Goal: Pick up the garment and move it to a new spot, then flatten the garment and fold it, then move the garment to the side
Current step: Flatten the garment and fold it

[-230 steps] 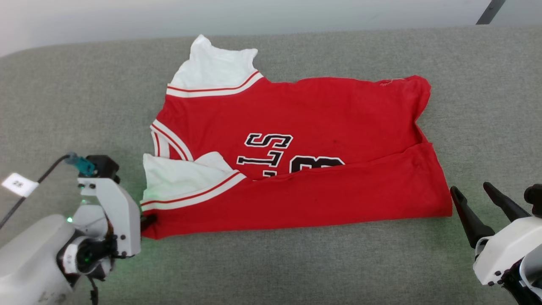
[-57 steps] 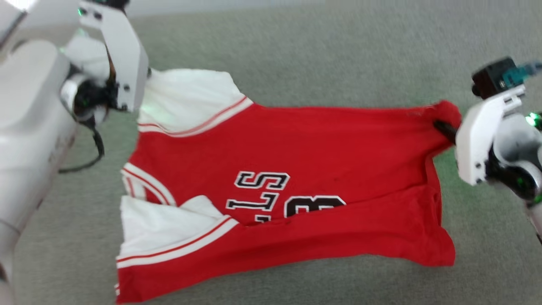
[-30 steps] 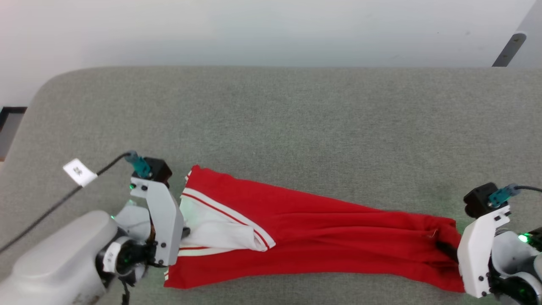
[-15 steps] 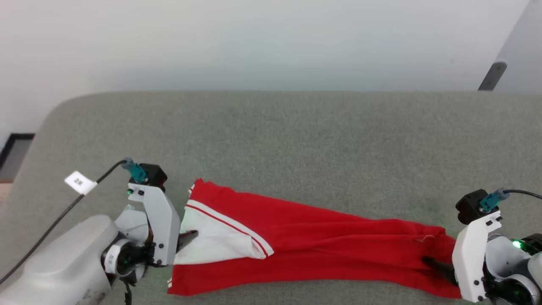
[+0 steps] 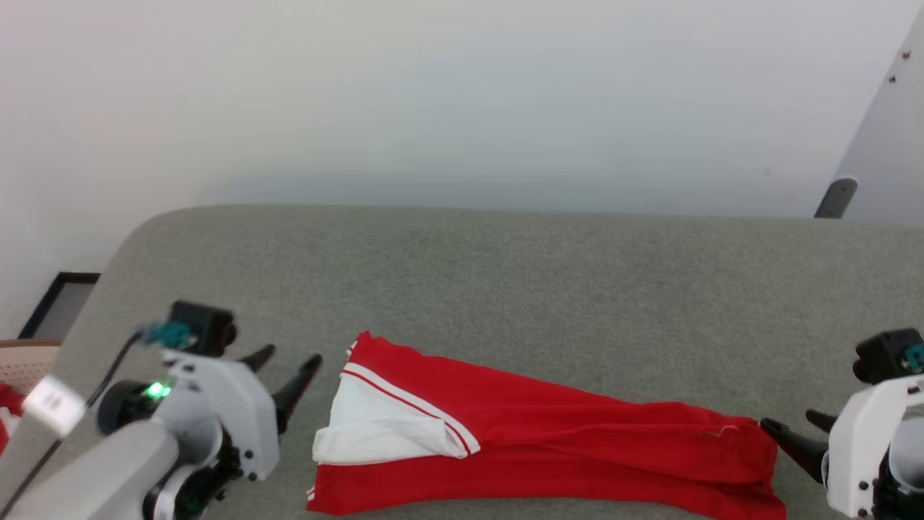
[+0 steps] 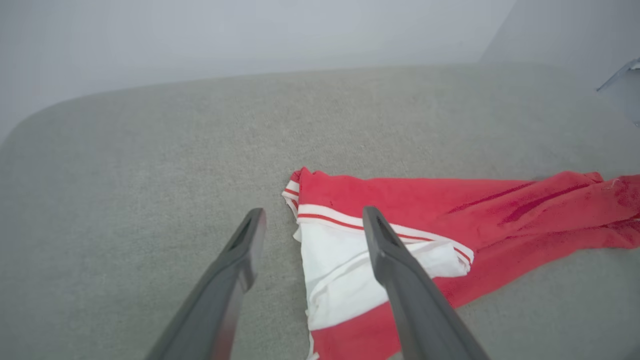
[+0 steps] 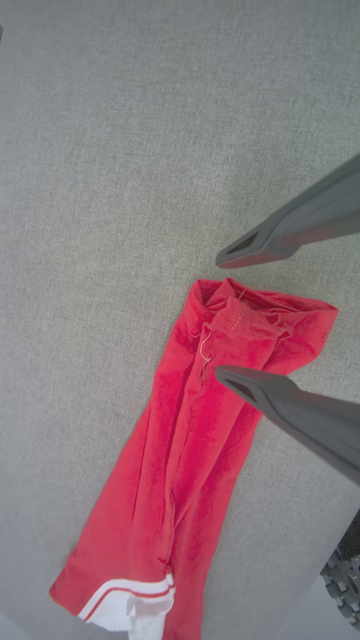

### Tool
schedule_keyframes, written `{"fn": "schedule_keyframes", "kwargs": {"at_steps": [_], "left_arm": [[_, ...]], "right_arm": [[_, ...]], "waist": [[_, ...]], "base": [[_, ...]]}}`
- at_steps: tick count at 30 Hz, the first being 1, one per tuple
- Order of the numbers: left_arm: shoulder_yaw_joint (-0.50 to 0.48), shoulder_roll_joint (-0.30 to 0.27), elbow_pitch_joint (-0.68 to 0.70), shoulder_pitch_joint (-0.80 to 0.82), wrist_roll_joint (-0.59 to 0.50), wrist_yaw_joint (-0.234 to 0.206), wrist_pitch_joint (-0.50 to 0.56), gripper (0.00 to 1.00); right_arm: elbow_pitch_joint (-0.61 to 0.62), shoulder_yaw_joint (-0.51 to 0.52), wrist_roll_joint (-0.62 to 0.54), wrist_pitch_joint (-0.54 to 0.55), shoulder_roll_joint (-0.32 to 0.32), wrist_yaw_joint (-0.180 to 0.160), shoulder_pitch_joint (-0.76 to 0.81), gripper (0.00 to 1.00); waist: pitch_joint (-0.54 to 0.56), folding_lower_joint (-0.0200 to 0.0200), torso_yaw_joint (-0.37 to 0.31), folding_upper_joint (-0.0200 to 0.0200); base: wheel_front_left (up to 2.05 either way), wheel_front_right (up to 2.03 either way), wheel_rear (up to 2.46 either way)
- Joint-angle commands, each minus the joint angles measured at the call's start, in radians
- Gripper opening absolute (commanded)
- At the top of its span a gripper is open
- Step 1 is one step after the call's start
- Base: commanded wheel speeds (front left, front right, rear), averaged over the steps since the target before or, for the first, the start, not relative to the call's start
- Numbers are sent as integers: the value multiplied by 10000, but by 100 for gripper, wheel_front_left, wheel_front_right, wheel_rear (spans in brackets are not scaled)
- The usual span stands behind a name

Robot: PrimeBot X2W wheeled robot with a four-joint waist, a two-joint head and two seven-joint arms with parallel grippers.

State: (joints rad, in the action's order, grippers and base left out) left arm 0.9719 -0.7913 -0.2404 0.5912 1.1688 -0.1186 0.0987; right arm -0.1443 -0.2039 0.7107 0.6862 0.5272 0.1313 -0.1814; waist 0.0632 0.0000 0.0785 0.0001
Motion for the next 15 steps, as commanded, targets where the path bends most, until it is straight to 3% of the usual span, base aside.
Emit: {"fn": "schedule_keyframes", "kwargs": {"at_steps": [1,8,15], "left_arm": [[-103,-92,69,-264,-73,-120,-310,100],[-959,-355,908,-1695,-377,-950,-3207,100],[-2643,59,1498,-3019,-1575,-1647,-3636,100]], "right_arm": [[-15,171,-53,-19,-124,-12,184,100],[-151,1417,-431,525,-773,-10,671,100],[-546,2254,-1006,1210,-1180,-10,864,100]], "waist": [[125,0,112,-1],[218,0,366,-1],[100,0,866,-1]], "base": [[0,0,0],[0,0,0],[0,0,0]]}}
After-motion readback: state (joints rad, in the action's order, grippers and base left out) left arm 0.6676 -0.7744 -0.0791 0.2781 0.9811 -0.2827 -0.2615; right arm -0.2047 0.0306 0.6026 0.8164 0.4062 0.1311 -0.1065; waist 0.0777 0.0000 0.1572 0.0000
